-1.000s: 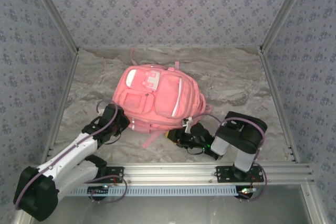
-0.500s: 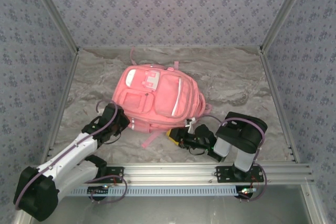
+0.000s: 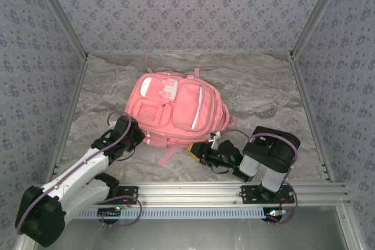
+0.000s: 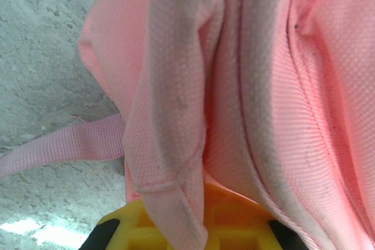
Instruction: Pack the student bag
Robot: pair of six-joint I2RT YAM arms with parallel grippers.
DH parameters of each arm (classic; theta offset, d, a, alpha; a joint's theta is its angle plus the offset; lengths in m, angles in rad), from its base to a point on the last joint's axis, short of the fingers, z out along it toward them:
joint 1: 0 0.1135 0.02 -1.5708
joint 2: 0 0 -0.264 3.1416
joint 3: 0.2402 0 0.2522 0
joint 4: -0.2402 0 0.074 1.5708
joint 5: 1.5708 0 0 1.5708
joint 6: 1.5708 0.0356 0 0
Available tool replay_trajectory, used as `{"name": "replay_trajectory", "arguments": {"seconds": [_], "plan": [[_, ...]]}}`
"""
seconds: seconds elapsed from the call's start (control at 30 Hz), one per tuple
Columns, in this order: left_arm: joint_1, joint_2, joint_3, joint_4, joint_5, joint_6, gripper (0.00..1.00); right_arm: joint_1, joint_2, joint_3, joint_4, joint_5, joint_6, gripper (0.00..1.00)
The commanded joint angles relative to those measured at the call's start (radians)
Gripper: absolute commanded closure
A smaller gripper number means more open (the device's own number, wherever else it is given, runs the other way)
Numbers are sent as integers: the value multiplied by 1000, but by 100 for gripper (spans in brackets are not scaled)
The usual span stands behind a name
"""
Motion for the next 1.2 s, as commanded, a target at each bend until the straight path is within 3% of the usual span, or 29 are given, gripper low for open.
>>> {"name": "replay_trajectory", "arguments": {"seconds": [0.0,0.37,0.5,0.63,0.7,0.77,0.83,0.93,1.03,1.17], "plan": [[6,-17,27,28,-33,-3,100,8,4,-10,-35,55,39,70],[6,-40,31,12,-39,9,100,12,12,-45,-36,104,52,100],[8,-53,39,0,-51,18,100,11,-18,-69,-76,112,34,100],[13,-52,48,-6,-51,25,100,7,-85,-63,-225,103,2,100],[17,-53,55,-10,-50,29,100,2,-154,-45,-341,89,-32,100],[22,-53,61,-16,-50,35,100,-1,-269,3,-572,74,-91,100],[24,-54,63,-20,-50,39,100,10,-426,104,-937,108,-216,100],[26,-53,62,-15,-50,37,100,88,-597,304,-1462,293,-398,100],[27,-48,59,-5,-47,33,100,68,-637,357,-1618,276,-460,100],[28,-35,64,6,-32,29,100,38,-616,347,-1614,199,-462,100]]}}
